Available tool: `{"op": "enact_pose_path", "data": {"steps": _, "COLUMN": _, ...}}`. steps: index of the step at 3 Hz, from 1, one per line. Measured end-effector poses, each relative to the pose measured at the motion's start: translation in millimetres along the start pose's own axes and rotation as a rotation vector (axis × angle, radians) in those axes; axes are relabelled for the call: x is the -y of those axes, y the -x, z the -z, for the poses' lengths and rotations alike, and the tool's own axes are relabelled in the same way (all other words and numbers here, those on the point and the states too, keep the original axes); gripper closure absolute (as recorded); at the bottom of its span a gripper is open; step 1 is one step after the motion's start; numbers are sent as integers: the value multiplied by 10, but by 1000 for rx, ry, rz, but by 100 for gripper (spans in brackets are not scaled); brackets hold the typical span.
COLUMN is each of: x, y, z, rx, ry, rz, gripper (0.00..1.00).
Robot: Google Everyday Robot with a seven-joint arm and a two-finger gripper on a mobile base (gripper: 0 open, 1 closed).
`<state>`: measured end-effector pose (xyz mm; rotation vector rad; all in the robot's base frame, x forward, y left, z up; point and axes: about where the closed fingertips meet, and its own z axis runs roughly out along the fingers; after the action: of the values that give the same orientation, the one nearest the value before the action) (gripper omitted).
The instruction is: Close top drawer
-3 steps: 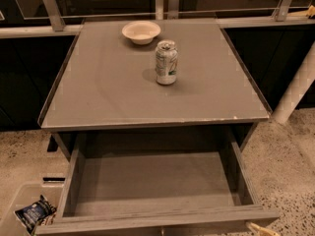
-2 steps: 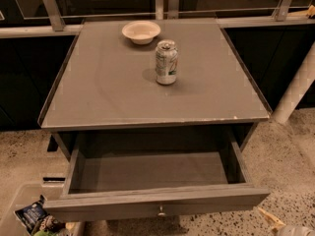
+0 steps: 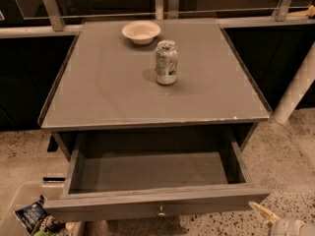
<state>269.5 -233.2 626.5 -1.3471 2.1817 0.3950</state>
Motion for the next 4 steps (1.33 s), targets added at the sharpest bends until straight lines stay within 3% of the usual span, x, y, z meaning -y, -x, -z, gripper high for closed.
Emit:
{"op": "enact_pose_path", "data": {"steps": 3, "x": 486, "y": 384, "z": -256, "rx": 74, "ry": -88, "rz": 61, "gripper": 0}}
{"op": "enact_pose_path", "data": {"steps": 4, "x": 765, "y": 607, "z": -395, "rx": 94, "ry": -125, "rz": 75, "gripper": 0}}
